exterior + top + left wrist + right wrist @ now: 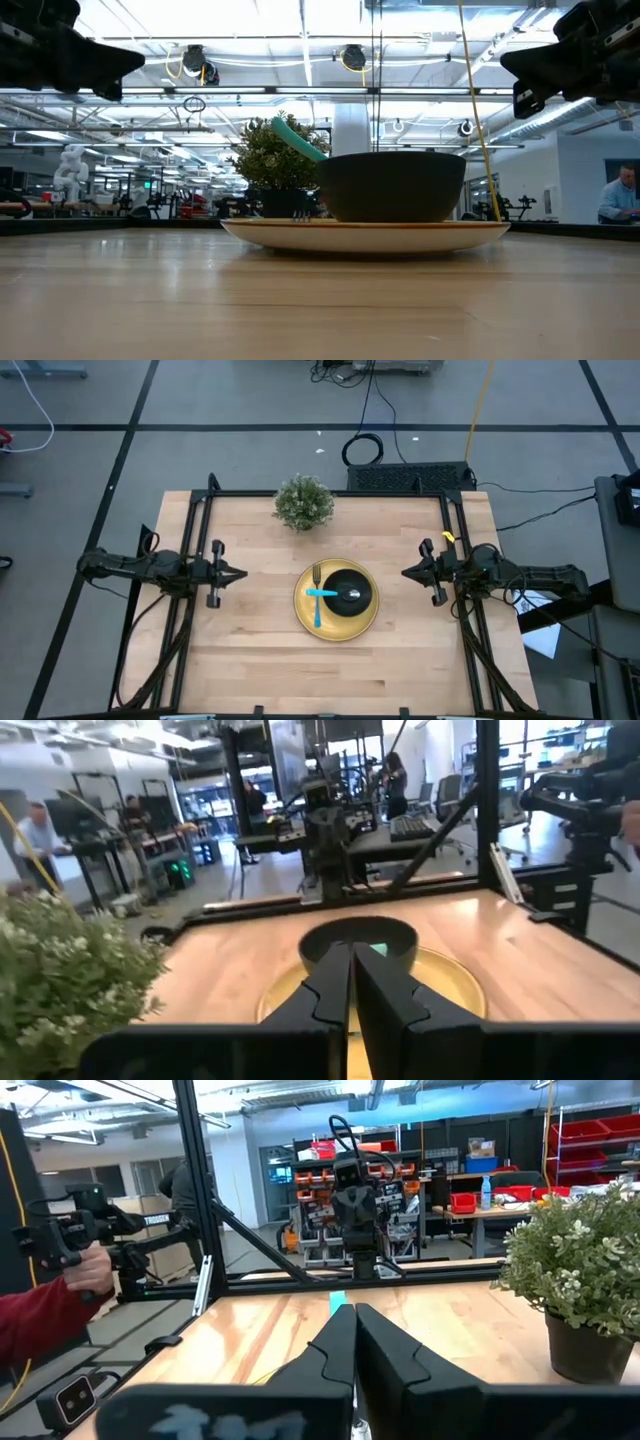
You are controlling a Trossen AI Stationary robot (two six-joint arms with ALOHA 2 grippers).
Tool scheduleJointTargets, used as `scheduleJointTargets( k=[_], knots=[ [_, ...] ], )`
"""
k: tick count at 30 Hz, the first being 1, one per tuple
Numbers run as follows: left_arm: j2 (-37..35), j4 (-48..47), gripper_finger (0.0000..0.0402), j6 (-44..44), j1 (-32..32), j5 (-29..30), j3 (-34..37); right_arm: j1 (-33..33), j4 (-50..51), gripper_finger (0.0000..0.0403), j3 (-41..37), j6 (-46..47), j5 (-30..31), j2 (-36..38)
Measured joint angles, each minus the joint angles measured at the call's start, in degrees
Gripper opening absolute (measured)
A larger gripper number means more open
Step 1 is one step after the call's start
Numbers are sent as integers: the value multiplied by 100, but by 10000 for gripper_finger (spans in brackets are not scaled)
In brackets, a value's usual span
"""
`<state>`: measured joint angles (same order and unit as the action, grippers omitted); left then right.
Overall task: Set table place
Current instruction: Return to Home Position
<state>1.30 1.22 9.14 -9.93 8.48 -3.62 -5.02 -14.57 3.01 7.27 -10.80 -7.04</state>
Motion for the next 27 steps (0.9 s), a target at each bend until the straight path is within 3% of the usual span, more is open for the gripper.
scheduleJointTargets(
  k=[14, 17, 27],
  knots=[
    [0, -834, 23, -935, 0, -369, 0, -6, 100, 0, -196, 71, 335, -12],
    [0, -864, 23, -918, -2, -691, 0, -6, 311, 0, -221, 19, 338, -35],
    [0, -335, 3, -354, -2, -786, 26, -1, -145, 0, -219, -3, 157, -26]
  ],
)
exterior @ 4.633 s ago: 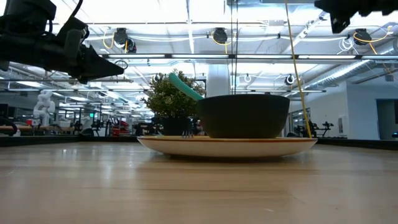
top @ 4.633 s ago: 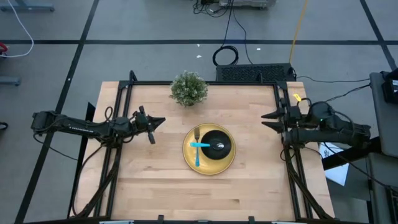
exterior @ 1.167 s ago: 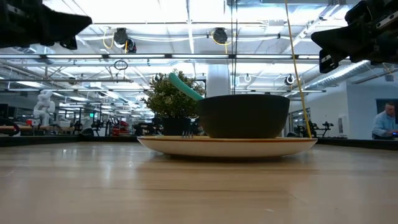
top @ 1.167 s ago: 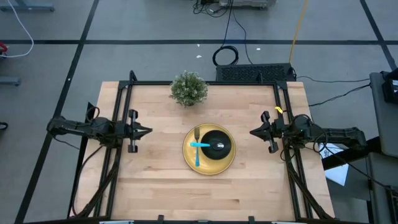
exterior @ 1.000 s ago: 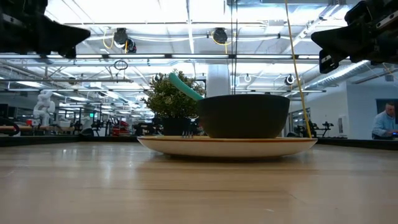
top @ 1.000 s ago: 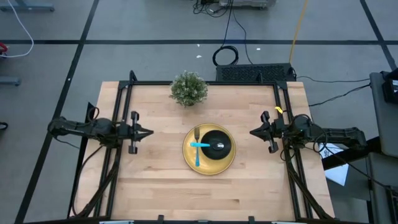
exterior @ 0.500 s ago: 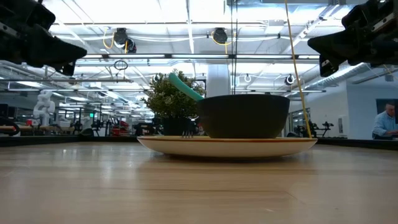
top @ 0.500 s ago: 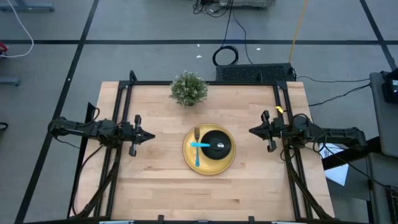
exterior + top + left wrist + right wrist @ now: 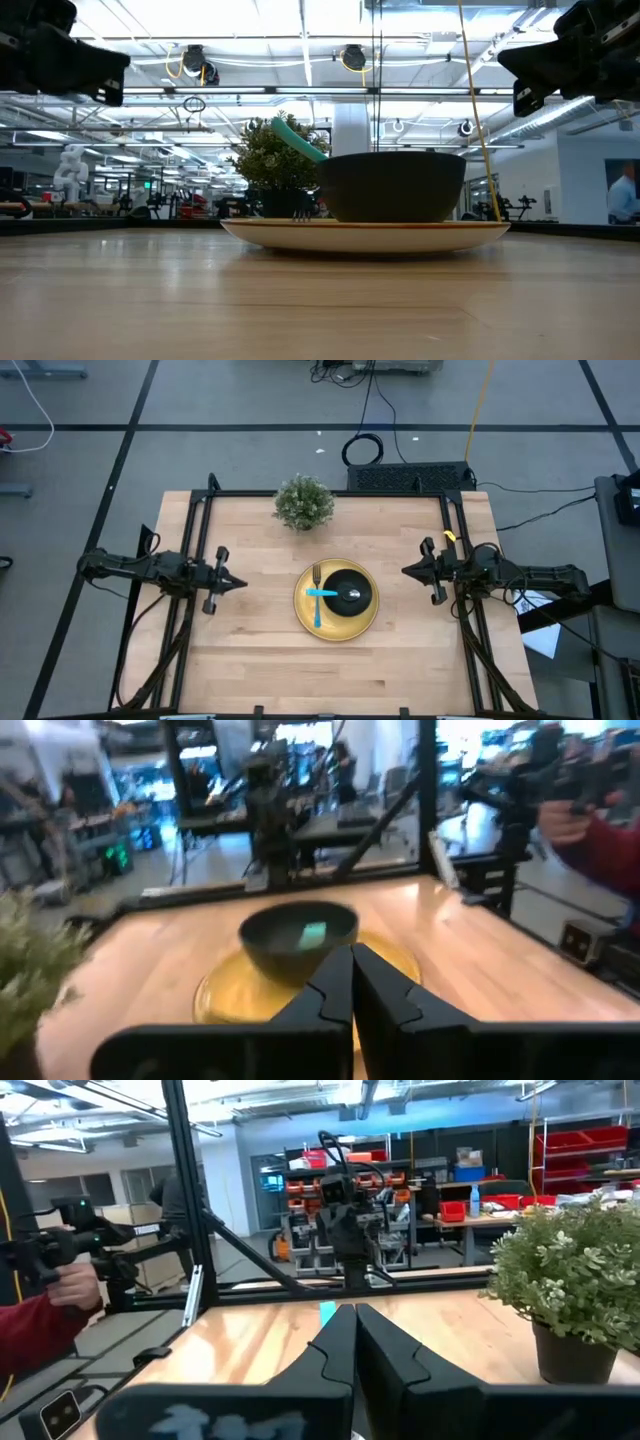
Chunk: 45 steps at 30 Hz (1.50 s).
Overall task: Set table place
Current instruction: Return to Home Position
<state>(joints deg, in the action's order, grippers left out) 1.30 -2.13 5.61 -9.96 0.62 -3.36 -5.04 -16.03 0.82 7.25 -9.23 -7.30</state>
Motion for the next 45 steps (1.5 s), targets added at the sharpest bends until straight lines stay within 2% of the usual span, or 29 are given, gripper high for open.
scheduleJointTargets(
  k=[5, 10, 27, 35, 45],
  knots=[
    [0, 198, 3, 70, 0, -166, 16, 0, 2, 0, 0, 0, -15, -1],
    [0, 203, 3, 137, 0, -166, 16, 0, 2, 0, 0, -104, -304, -1],
    [0, 266, 12, 127, 2, -162, 18, 0, 21, 0, 0, -115, -308, -1],
    [0, 304, 14, -206, 0, 229, 18, 0, 17, 0, 2, -94, -302, -1],
    [7, 286, 14, -465, 0, 245, 18, 0, 13, 0, 2, -102, -295, -1]
  ],
)
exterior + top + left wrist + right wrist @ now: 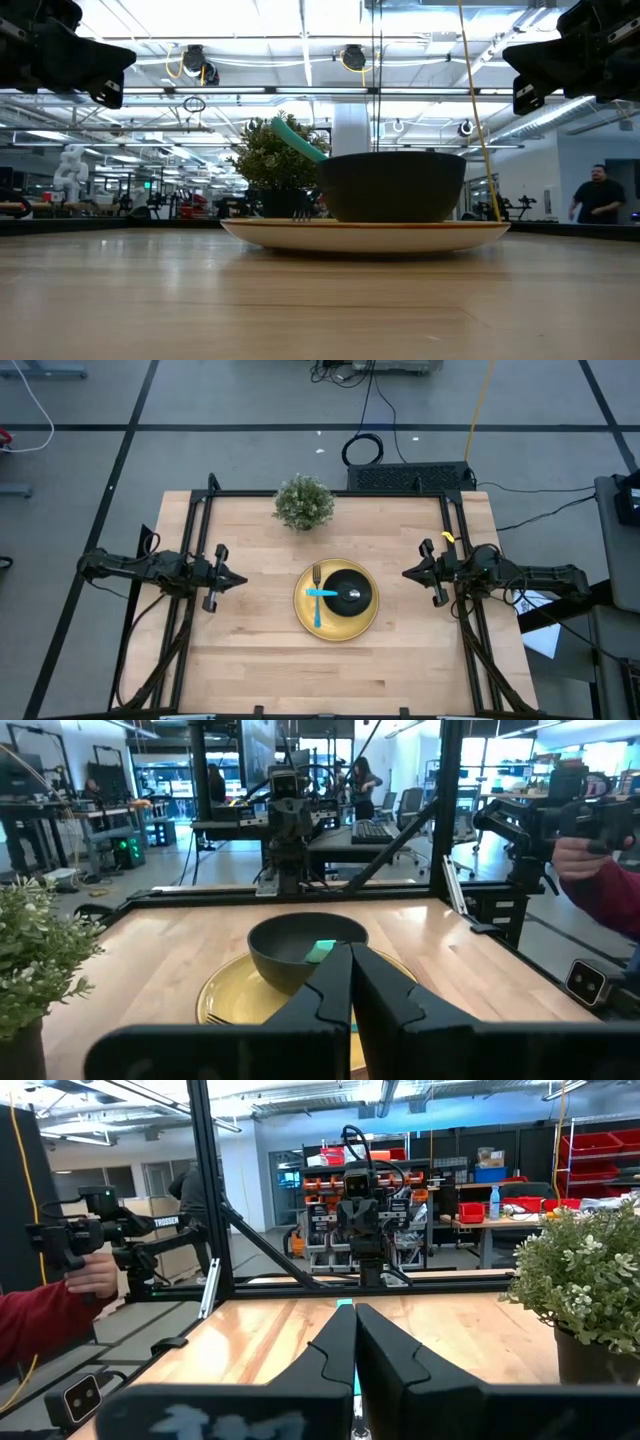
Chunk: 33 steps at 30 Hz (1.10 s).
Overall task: Set table place
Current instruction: Return to Home Position
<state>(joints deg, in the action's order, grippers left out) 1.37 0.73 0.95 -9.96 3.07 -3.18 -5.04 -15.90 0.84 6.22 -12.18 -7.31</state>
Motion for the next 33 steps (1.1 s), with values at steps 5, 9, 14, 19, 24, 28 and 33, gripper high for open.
scheduleJointTargets(
  k=[5, 9, 14, 19, 24, 28, 33],
  knots=[
    [0, -5, 15, 2, 0, 2, 0, 0, -4, 0, 0, 13, 2, 0],
    [0, -7, 15, 2, 0, 0, 0, 0, -7, 0, 0, 14, 6, 0],
    [0, -9, 15, 5, 0, 0, 0, 0, -7, 0, 0, 15, 8, 0],
    [0, -9, 15, 28, 0, 2, 0, 0, -7, 0, 0, 15, 8, 0],
    [0, -9, 15, 26, 0, 2, 0, 0, -7, 0, 0, 15, 8, 0],
    [0, -9, 15, 25, 0, 2, 2, 0, -7, 0, 0, 15, 8, 0],
    [0, -9, 15, 24, 0, 2, 2, 0, -7, 0, 0, 15, 8, 0]
  ],
)
